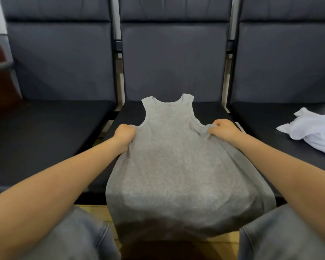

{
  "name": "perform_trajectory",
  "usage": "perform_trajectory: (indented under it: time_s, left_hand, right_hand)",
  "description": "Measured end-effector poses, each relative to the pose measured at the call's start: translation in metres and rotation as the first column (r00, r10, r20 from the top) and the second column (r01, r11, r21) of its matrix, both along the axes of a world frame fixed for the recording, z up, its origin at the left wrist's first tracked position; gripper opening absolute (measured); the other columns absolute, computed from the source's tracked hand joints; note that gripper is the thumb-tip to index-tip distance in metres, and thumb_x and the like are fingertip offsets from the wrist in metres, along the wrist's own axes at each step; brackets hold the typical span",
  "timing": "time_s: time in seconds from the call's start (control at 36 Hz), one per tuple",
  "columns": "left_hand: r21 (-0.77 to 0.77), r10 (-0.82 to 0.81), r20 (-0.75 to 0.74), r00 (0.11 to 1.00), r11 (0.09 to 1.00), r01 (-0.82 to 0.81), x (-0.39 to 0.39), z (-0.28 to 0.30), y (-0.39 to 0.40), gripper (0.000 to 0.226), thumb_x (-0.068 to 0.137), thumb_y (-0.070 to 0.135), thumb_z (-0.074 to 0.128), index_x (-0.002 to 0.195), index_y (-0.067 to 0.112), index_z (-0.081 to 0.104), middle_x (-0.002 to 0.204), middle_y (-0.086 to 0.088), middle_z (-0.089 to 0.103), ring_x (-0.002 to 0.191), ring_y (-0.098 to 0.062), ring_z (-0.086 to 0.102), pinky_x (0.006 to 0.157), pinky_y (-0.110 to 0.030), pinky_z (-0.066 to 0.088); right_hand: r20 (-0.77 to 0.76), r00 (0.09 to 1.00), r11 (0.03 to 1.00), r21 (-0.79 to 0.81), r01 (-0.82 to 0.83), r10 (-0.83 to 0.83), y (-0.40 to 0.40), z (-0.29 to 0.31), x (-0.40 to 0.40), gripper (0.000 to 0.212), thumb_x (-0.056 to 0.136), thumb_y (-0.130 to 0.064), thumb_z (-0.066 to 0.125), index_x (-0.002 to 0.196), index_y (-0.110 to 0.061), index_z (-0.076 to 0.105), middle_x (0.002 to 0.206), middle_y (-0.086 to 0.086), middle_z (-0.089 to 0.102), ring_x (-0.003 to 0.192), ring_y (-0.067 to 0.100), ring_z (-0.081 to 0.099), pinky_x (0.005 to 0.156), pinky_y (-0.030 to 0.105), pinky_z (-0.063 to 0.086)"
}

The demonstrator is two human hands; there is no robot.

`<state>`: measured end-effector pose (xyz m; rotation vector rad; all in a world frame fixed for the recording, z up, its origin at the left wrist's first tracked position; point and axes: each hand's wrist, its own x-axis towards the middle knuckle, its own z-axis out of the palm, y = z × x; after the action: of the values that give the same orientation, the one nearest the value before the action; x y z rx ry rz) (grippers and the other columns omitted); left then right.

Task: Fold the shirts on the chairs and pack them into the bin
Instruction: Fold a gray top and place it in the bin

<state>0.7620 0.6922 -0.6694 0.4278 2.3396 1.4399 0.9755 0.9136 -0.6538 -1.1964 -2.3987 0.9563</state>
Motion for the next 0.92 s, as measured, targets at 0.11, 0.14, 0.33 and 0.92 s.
perform_trajectory:
  time_s: [0.11, 0.14, 0.33, 0.92]
  left_hand:
    - [0.077, 0.083, 0.212, 0.974, 0.992, -0.102, -0.01, 0.001, -0.004, 0.036, 0.092, 0.008, 0.054, 0.127, -0.003, 0.053, 0.119, -0.017, 0.06, 0.109, -0.032, 0.059, 0.09, -0.038, 0.048]
    - [0.096, 0.079, 0.24, 0.968, 0.99, -0.104, -0.011, 0.003, -0.006, 0.038, 0.092, 0.008, 0.057, 0.128, -0.002, 0.052, 0.119, -0.016, 0.06, 0.11, -0.032, 0.059, 0.09, -0.038, 0.049]
    - [0.129, 0.0, 0.171, 0.985, 0.991, -0.022, -0.02, 0.0, -0.006, 0.029, 0.092, 0.012, 0.06, 0.121, 0.007, 0.059, 0.115, -0.011, 0.06, 0.101, -0.025, 0.059, 0.082, -0.034, 0.047]
    - [-0.512, -0.24, -0.611, 0.754, 0.847, -0.146, -0.037, -0.015, -0.011, 0.024, 0.101, 0.017, 0.038, 0.115, -0.001, 0.046, 0.098, -0.018, 0.061, 0.089, -0.037, 0.06, 0.065, -0.039, 0.041]
  right_hand:
    - [-0.13, 0.98, 0.902, -0.424, 0.08, -0.148, 0.01, 0.014, -0.006, 0.009, 0.086, -0.011, 0.066, 0.094, -0.007, 0.067, 0.099, 0.012, 0.067, 0.091, 0.027, 0.064, 0.082, 0.037, 0.054]
    - [-0.173, 0.97, 0.83, -0.556, 0.047, -0.17, 0.012, 0.017, -0.003, 0.017, 0.086, -0.012, 0.069, 0.103, -0.009, 0.067, 0.106, 0.012, 0.068, 0.097, 0.027, 0.065, 0.081, 0.039, 0.054]
    - [-0.2, 0.949, 0.886, -0.443, 0.133, -0.243, 0.029, 0.001, 0.002, 0.034, 0.084, -0.021, 0.075, 0.113, -0.008, 0.065, 0.119, 0.01, 0.065, 0.107, 0.023, 0.062, 0.093, 0.037, 0.051]
    - [-0.051, 0.967, 0.944, 0.209, 0.256, -0.251, 0.066, -0.003, 0.035, 0.029, 0.097, -0.024, 0.045, 0.088, -0.003, 0.063, 0.081, 0.012, 0.059, 0.076, 0.029, 0.053, 0.067, 0.035, 0.039]
